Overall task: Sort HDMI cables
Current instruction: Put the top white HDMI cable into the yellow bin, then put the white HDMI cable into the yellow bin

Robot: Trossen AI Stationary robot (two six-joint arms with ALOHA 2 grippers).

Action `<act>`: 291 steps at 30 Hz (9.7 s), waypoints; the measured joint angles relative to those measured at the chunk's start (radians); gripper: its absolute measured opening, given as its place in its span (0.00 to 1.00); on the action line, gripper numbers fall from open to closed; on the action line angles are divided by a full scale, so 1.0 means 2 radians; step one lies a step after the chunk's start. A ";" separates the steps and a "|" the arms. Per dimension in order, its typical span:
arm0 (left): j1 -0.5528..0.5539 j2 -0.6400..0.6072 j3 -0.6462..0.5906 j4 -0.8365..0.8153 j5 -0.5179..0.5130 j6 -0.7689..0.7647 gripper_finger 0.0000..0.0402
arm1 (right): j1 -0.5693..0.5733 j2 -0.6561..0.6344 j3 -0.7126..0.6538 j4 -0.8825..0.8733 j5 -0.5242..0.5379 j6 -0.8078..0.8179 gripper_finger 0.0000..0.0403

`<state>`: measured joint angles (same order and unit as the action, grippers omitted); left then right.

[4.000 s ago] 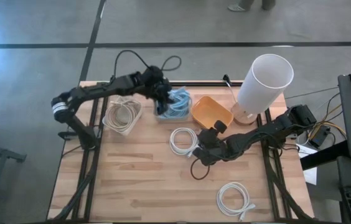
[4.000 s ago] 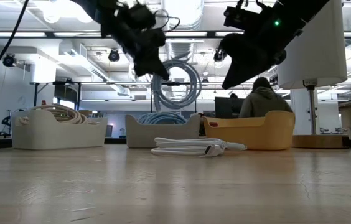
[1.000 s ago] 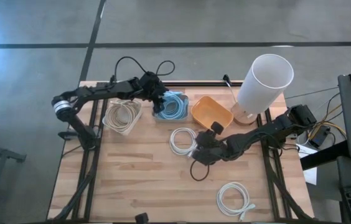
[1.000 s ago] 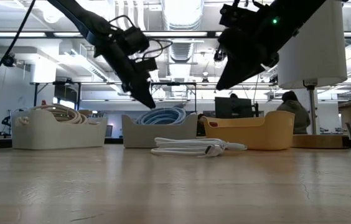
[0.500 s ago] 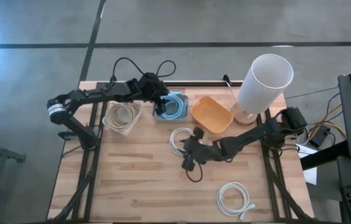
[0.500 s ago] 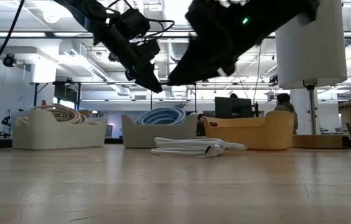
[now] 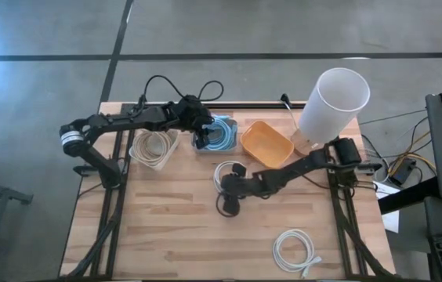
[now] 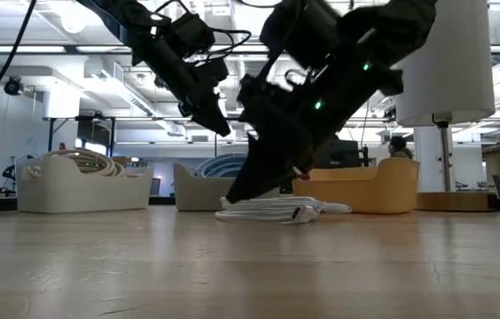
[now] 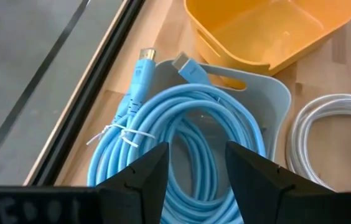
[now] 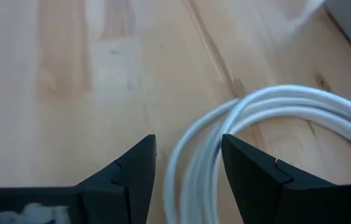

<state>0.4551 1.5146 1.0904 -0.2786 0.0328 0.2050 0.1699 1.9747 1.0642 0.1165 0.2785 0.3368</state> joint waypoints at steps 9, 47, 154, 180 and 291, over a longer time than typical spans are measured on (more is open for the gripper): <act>0.000 0.000 0.000 0.000 0.000 0.000 0.43 | -0.011 0.047 0.022 -0.002 0.006 0.001 0.42; 0.000 0.001 -0.040 0.018 0.000 -0.001 0.43 | 0.017 -0.131 0.101 -0.453 0.192 0.092 0.11; -0.020 0.001 -0.041 0.052 0.077 -0.053 0.43 | 0.275 -0.132 -0.063 -0.401 -0.201 0.474 0.41; -0.020 0.001 -0.041 0.053 0.077 -0.054 0.43 | 0.224 -0.134 0.077 -0.574 -0.004 0.432 0.04; -0.056 0.001 -0.089 0.170 0.110 -0.061 0.43 | -0.062 -0.145 -0.038 -0.384 0.193 0.299 0.02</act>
<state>0.3439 1.5158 0.9115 0.0612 0.2531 0.0836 0.0456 1.6844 0.9877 -0.6508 0.6638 0.9343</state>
